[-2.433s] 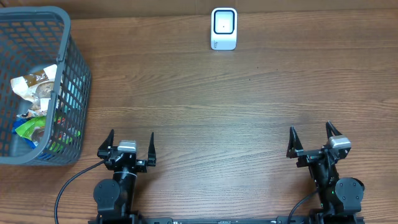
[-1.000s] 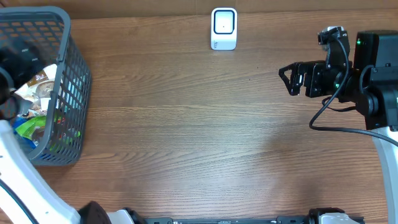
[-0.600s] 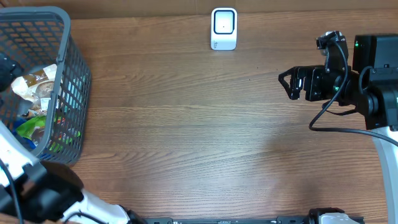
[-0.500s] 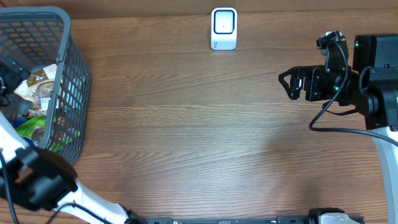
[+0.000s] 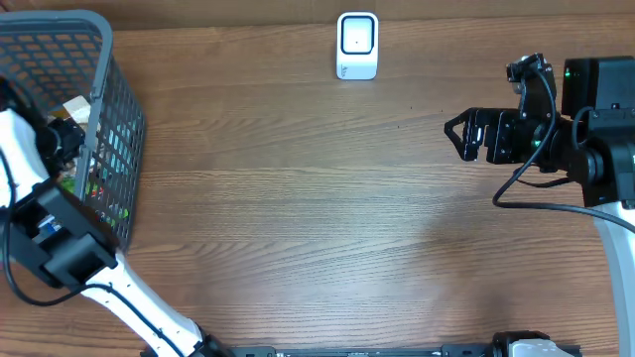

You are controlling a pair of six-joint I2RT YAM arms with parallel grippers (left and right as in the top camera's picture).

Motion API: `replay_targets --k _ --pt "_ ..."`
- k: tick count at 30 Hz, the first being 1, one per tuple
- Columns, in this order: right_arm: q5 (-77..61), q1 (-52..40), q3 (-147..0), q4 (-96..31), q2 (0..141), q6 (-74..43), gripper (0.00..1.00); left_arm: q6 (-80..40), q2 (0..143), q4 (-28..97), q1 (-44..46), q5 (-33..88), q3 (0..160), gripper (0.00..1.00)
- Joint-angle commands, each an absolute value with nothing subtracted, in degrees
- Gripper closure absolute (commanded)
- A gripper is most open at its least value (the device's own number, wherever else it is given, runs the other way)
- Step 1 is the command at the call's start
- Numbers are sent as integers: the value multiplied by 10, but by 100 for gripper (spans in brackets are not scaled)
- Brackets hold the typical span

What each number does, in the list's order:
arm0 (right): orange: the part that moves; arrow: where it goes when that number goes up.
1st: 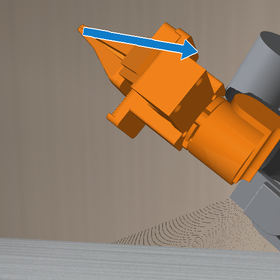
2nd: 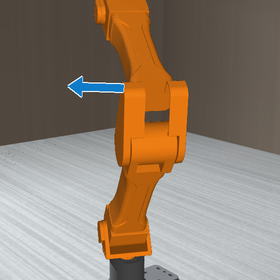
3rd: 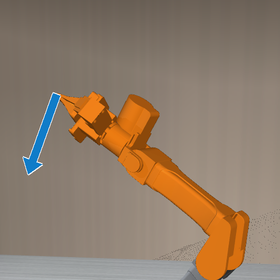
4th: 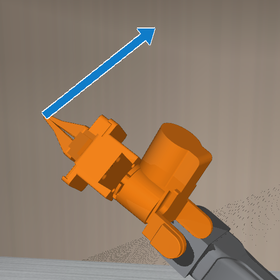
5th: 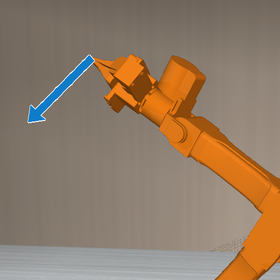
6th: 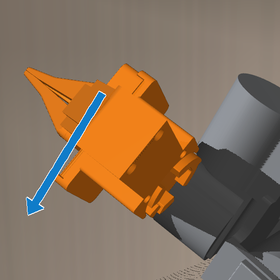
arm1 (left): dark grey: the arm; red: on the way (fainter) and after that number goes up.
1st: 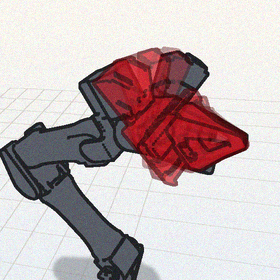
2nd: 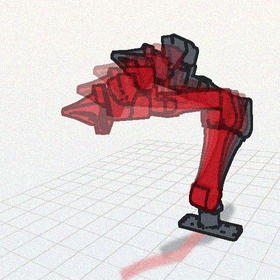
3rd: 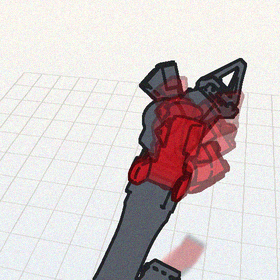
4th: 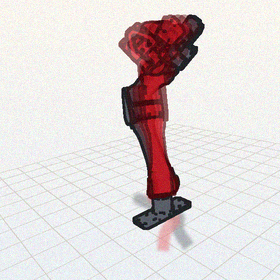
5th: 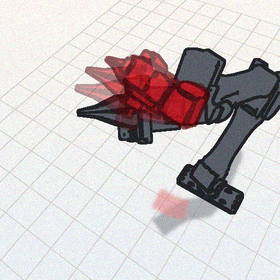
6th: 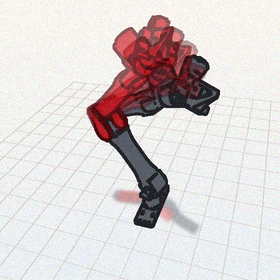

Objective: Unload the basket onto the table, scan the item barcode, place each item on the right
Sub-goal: 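Reach into the basket and grasp the clear-and-beige snack bag with the left gripper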

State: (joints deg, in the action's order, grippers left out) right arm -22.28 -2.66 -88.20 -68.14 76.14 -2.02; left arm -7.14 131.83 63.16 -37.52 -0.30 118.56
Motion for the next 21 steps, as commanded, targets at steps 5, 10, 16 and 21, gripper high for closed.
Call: replay_targets --k 5,10,16,21 --pt "-228 -29 -896 -678 760 -36 0 -95 1335 641 -345 -97 1193 91" --pt "-228 -29 -896 -677 760 -46 0 -95 1329 646 -345 -89 1202 96" --pt "-219 -29 -896 -676 760 -45 0 -105 1269 722 -344 -58 1281 96" --pt "-219 -29 -896 -676 760 -45 0 -129 1213 763 -343 -34 1294 96"
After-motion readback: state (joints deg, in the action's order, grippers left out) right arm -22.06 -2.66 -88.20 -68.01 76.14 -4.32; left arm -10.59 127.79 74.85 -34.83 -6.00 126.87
